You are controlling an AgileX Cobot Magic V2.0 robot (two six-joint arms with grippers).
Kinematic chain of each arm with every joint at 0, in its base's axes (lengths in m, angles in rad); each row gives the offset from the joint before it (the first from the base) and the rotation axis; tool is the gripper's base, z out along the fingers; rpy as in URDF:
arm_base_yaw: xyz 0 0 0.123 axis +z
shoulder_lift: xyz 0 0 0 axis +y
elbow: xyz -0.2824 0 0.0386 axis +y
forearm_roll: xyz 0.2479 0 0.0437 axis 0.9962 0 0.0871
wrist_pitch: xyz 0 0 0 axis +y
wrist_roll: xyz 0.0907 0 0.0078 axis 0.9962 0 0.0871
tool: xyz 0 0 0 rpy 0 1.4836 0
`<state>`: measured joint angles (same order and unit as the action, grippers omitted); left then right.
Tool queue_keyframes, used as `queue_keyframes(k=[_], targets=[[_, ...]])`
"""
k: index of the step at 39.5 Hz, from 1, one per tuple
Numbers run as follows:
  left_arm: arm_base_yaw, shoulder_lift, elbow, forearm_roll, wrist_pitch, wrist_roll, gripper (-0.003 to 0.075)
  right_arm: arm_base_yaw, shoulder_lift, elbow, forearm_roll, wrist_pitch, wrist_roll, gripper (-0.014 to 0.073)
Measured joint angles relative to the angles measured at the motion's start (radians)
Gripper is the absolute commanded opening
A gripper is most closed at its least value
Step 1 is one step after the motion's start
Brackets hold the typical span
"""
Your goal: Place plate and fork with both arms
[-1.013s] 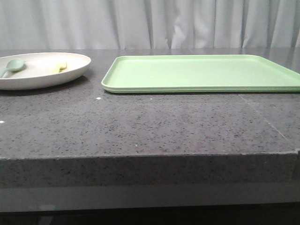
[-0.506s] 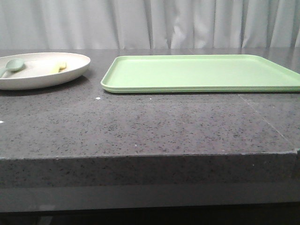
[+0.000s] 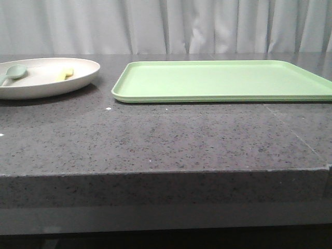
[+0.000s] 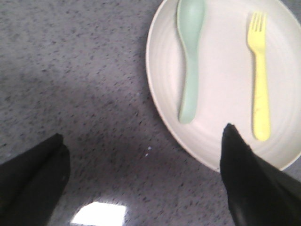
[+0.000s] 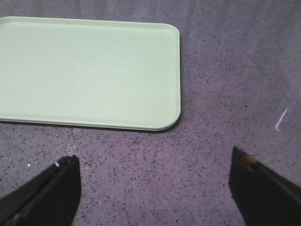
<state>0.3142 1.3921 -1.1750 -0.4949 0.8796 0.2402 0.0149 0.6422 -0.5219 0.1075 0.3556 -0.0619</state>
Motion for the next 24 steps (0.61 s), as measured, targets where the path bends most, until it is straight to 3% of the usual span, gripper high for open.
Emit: queue_keyframes(k=[5,24], targets=[[0.015,0.104,-0.075,-0.075,0.022,0.031,0.0629,0.000,0.000,0.000,0.000,0.000,0.000,0.0654],[-0.017,0.379,-0.300,-0.088,0.106,0.038,0.0622,0.000,0.000,0.000,0.000,0.000,0.000,0.0654]])
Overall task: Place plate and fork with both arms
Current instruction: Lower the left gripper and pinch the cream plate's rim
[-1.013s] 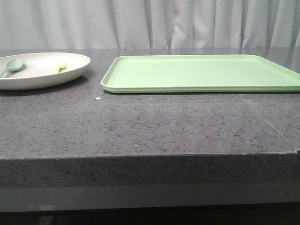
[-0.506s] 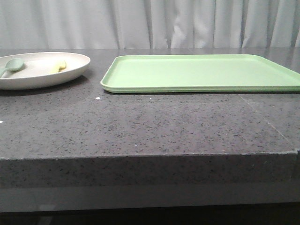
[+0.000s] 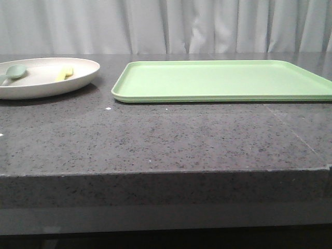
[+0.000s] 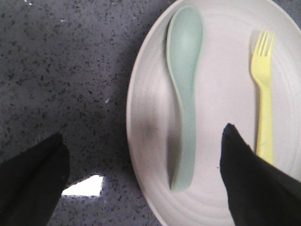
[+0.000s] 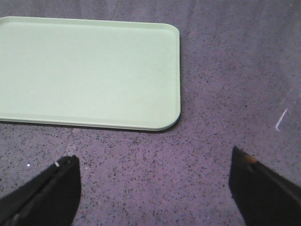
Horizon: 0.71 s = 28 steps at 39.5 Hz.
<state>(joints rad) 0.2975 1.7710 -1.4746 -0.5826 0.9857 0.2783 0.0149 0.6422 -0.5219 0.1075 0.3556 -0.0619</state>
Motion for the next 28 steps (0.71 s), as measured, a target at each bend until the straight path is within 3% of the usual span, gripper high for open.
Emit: queue_keyframes(k=[18,28], targets=[[0.000,0.098,-0.048,0.008,0.002,-0.001,0.0426,0.000,0.000,0.000,0.000,0.000,0.000,0.0654],[-0.002,0.109,-0.049,0.009,0.004,0.005,0.0398,0.000,0.000,0.000,0.000,0.000,0.000,0.0654]])
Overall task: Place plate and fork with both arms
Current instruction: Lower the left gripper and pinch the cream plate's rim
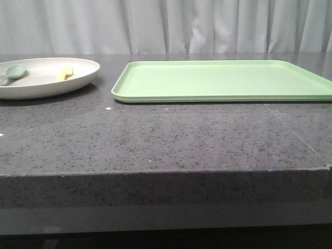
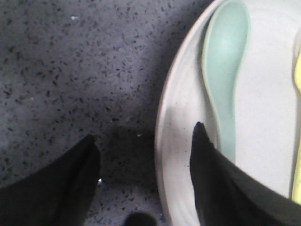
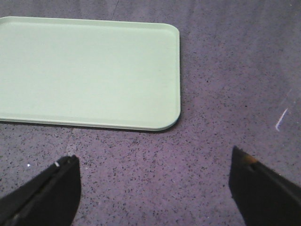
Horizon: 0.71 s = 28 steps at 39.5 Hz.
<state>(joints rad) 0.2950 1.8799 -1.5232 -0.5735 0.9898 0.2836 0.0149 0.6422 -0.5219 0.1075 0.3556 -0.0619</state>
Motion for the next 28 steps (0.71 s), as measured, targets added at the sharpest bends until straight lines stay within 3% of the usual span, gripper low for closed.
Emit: queue_keyframes(k=[15,22,28], targets=[[-0.041,0.022,-0.004,0.002,-0.019,0.005,0.0386,0.000,0.000,0.000,0.000,0.000,0.000,0.0654],[-0.043,0.026,-0.006,0.002,-0.034,0.005,0.0302,0.000,0.000,0.000,0.000,0.000,0.000,0.0654],[-0.043,0.030,-0.006,0.005,-0.044,0.006,0.0174,0.000,0.000,0.000,0.000,0.000,0.000,0.0654]])
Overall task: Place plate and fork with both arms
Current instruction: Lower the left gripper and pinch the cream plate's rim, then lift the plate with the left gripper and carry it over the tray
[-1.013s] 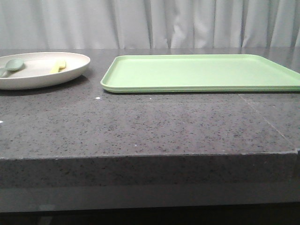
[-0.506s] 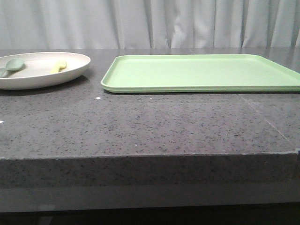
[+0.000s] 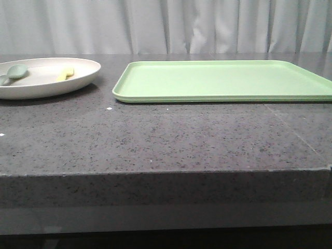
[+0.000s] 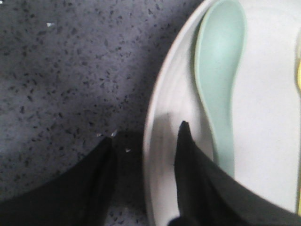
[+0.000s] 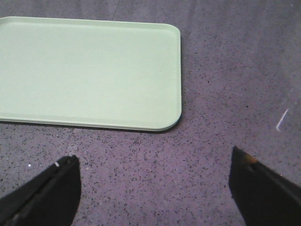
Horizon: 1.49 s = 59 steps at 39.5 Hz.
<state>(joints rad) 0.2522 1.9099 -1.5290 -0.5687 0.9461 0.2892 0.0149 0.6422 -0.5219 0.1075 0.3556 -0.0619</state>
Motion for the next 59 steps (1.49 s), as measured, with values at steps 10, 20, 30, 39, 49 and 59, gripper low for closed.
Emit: queue_keyframes(k=[10,20,30,39,49,59], targets=[[0.000,0.003,0.000,0.001,-0.007,0.000,0.0007,0.000,0.000,0.000,0.000,0.000,0.000,0.0654],[-0.004,0.005,-0.012,-0.016,0.009,-0.002,-0.0018,0.000,0.000,0.000,0.000,0.000,0.000,0.0654],[-0.013,0.007,-0.100,-0.008,0.098,-0.022,-0.0018,0.000,0.000,0.000,0.000,0.000,0.000,0.0654],[-0.081,0.017,-0.199,0.004,0.129,-0.090,-0.0018,0.000,0.000,0.000,0.000,0.000,0.000,0.0654],[-0.208,0.017,-0.265,0.004,0.110,-0.187,-0.0018,0.000,0.000,0.000,0.000,0.000,0.000,0.0654],[-0.373,0.017,-0.266,0.004,0.007,-0.300,-0.0018,0.000,0.000,0.000,0.000,0.000,0.000,0.0654]])
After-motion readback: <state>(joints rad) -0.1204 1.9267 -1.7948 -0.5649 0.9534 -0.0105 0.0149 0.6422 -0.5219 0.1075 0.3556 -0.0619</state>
